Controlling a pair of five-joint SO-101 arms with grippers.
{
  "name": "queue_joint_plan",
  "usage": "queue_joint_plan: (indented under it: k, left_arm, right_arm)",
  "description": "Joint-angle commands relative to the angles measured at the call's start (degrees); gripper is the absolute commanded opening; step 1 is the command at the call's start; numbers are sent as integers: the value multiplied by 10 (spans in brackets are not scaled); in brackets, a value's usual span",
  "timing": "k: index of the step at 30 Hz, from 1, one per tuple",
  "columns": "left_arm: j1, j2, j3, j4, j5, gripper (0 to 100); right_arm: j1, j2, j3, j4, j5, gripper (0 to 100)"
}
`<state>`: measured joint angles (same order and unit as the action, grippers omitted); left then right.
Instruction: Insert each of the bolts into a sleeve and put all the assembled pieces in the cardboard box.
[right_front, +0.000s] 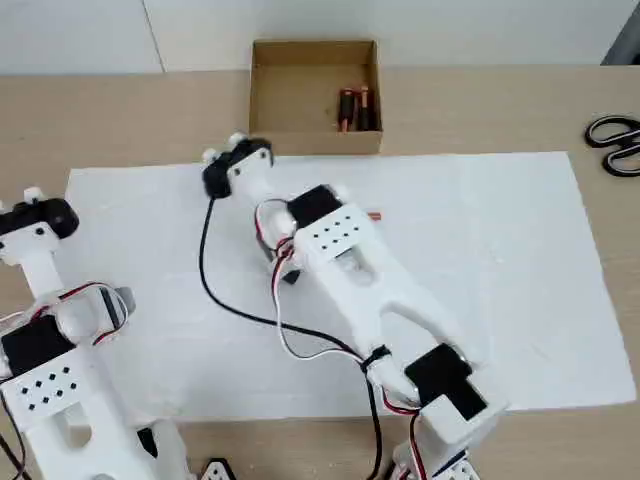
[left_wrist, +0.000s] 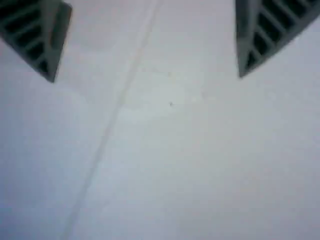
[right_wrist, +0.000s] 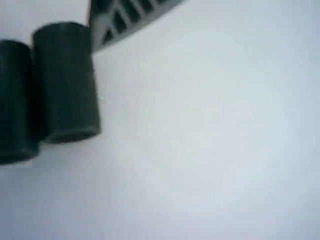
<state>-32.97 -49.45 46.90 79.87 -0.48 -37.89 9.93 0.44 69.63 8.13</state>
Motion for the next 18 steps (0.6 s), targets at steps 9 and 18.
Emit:
queue_joint_plan:
  k: [9, 18]
  left_arm:
    - [-3, -11, 5, -7, 6, 223]
    - [-1, -11, 5, -7, 6, 223]
  right_arm:
    - [-34, 70, -30, -26, 8, 183]
    - [-33, 83, -29, -49, 9, 183]
